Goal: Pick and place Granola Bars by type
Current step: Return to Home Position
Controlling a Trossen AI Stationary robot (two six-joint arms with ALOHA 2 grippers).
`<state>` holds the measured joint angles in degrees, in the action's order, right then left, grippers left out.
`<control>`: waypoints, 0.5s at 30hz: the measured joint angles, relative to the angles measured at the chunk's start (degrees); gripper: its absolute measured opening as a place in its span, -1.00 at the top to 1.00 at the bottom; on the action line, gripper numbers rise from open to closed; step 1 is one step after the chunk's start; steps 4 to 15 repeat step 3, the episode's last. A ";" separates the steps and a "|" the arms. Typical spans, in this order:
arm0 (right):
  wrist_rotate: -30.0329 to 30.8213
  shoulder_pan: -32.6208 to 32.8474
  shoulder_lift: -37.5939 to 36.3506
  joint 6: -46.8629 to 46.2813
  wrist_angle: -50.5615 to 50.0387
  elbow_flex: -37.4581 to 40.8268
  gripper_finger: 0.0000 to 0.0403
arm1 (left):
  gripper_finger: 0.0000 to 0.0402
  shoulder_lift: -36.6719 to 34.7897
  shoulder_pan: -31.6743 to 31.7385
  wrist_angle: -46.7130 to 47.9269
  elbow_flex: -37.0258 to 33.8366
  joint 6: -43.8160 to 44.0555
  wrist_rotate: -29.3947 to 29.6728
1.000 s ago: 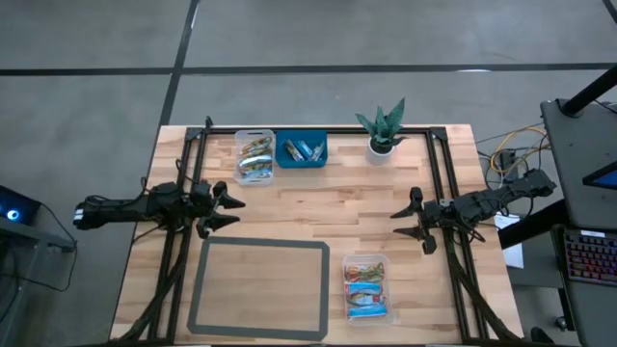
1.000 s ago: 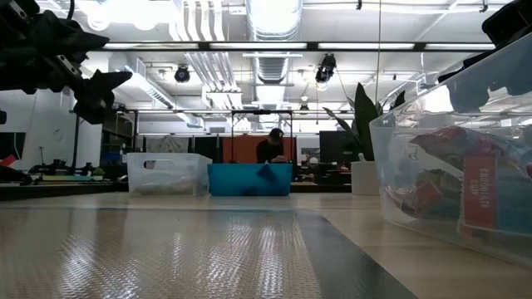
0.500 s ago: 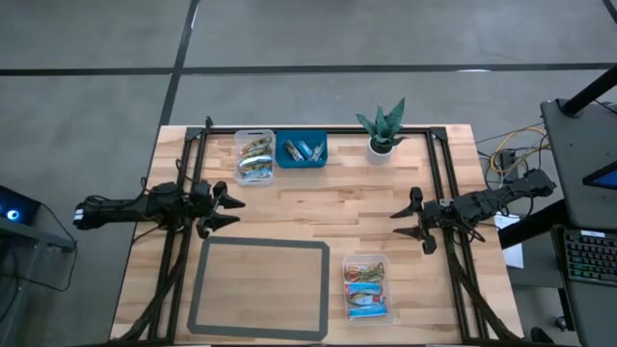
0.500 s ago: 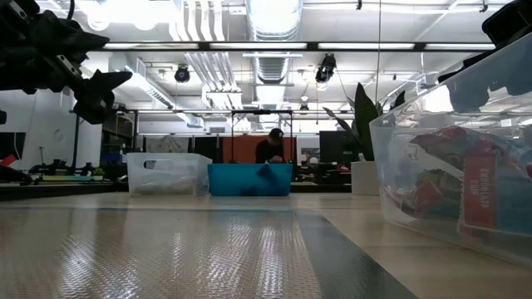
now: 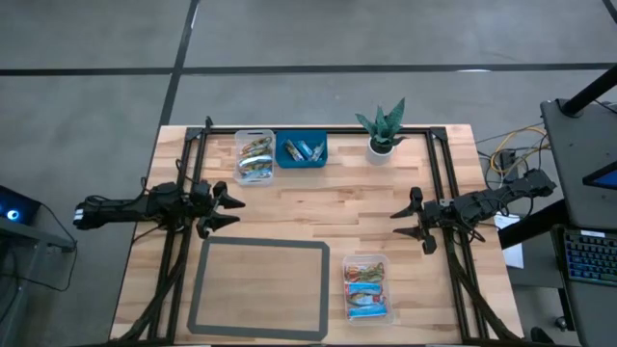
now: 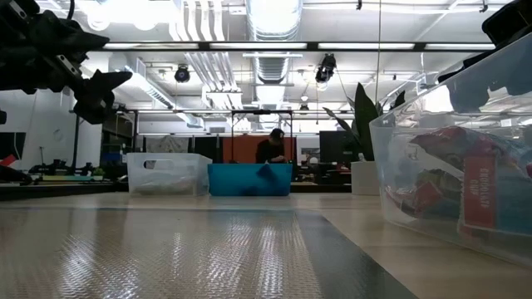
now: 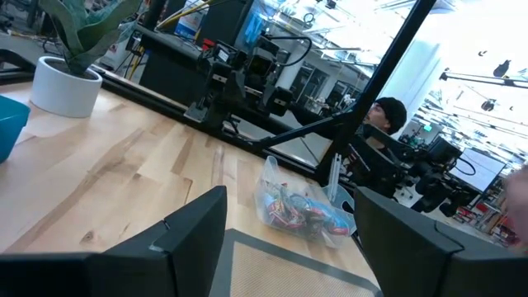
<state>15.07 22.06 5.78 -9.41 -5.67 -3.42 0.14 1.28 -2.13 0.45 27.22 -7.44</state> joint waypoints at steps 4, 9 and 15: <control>0.00 0.00 0.00 0.00 0.00 0.00 0.09 | -0.22 0.00 0.00 0.00 0.00 0.00 0.02; 0.00 0.00 0.00 0.00 0.00 0.00 0.09 | -0.22 0.00 0.00 0.00 0.00 0.00 0.02; 0.00 0.00 0.00 0.00 0.00 0.00 0.09 | -0.22 0.00 0.00 0.00 0.00 0.00 0.02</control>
